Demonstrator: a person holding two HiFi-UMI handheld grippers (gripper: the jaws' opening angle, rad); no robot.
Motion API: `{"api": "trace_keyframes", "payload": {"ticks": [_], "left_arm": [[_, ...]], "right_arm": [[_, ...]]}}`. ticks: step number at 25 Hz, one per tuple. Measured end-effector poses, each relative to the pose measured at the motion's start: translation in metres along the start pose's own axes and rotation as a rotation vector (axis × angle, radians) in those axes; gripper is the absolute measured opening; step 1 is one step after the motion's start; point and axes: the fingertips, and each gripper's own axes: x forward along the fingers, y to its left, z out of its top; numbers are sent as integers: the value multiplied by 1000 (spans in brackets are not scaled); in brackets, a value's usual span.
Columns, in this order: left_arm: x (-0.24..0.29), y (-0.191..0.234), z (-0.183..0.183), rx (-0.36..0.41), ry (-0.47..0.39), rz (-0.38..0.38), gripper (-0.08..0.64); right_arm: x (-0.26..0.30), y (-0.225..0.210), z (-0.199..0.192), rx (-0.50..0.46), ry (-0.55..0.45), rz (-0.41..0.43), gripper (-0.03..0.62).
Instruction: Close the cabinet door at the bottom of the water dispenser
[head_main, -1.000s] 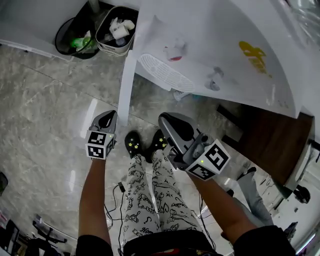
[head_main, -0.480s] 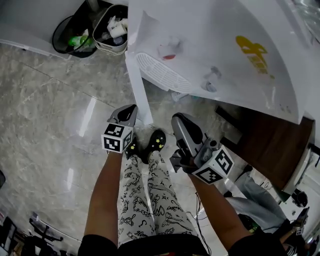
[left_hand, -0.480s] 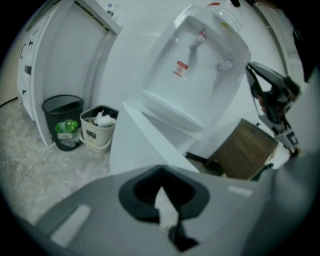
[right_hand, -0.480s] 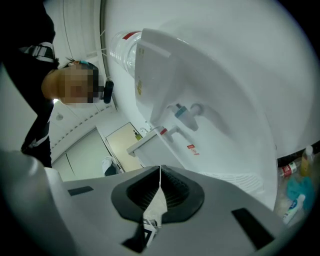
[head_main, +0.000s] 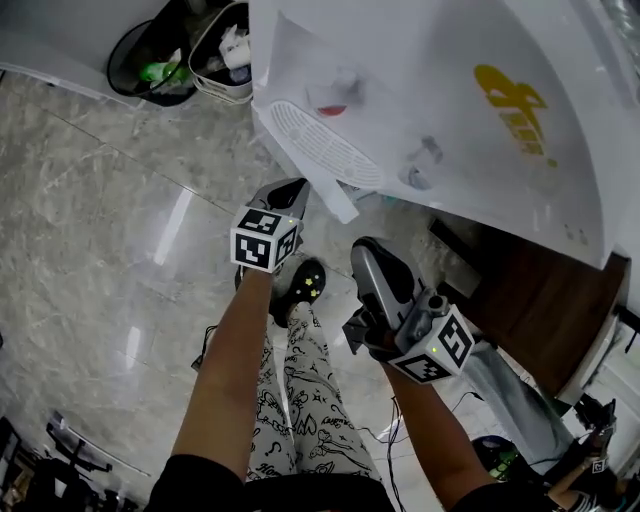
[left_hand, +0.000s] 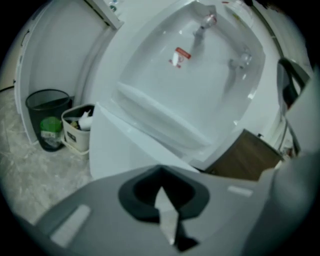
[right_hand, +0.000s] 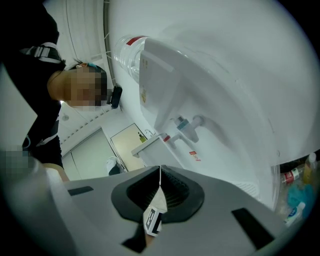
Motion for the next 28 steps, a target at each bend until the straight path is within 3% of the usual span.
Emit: {"api": "trace_keyframes", "payload": {"ticks": [7,10,15,18,24,28], "left_arm": [[25,-9,15,65,22,-12,-2],[31,-10,20,31,9,-22,-2],[34,-12,29,-93,-52,-47,-2],[33,-21,32,-64,-54,-67,-2],[-11,-23,29,-10,-44,-49,-2],[-62,-30,40,5,-84,-38,-2]], "right_arm": [[-12,-11,17,3,-50,-33,17],[-15,-8,21,-3,-50,-37,17],[-21,-11,28,-13,-59,-66,17],[-27,-13,34,-18,-67,-81,17],[-28,-1,44,-14,-90,-101,17],[-30,19,43,-32,-81,-106,17]]}}
